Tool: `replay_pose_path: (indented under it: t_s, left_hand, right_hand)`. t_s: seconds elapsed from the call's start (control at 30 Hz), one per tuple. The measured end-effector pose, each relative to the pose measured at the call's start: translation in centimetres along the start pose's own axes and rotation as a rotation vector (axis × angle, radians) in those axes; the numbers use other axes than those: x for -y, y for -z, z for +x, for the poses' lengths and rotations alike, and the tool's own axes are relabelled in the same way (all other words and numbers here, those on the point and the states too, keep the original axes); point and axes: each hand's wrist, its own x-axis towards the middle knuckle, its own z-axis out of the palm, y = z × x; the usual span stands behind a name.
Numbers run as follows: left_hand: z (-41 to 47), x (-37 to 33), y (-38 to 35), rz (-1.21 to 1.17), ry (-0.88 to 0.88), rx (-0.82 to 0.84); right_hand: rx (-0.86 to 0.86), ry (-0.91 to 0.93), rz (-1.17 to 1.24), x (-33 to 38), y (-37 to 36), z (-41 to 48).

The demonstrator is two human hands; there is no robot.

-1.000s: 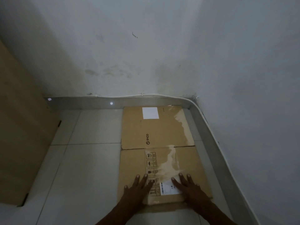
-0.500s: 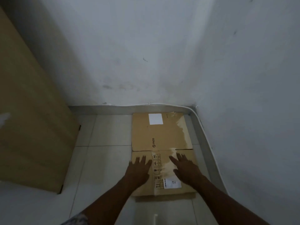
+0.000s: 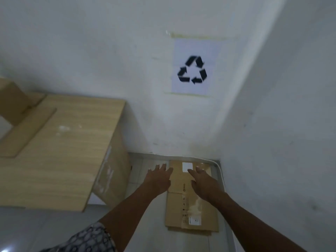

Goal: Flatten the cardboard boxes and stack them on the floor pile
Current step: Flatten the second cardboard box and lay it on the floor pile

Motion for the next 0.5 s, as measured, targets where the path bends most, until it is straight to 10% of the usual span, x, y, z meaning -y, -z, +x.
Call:
replay_pose_path:
  t_s: [0.5]
  left_hand:
    - [-18.8,21.1,13.9,-0.013,0.131,-0.128]
  right_hand:
    - [-0.003,0.194,-0.069,27.5,11.7,0.1]
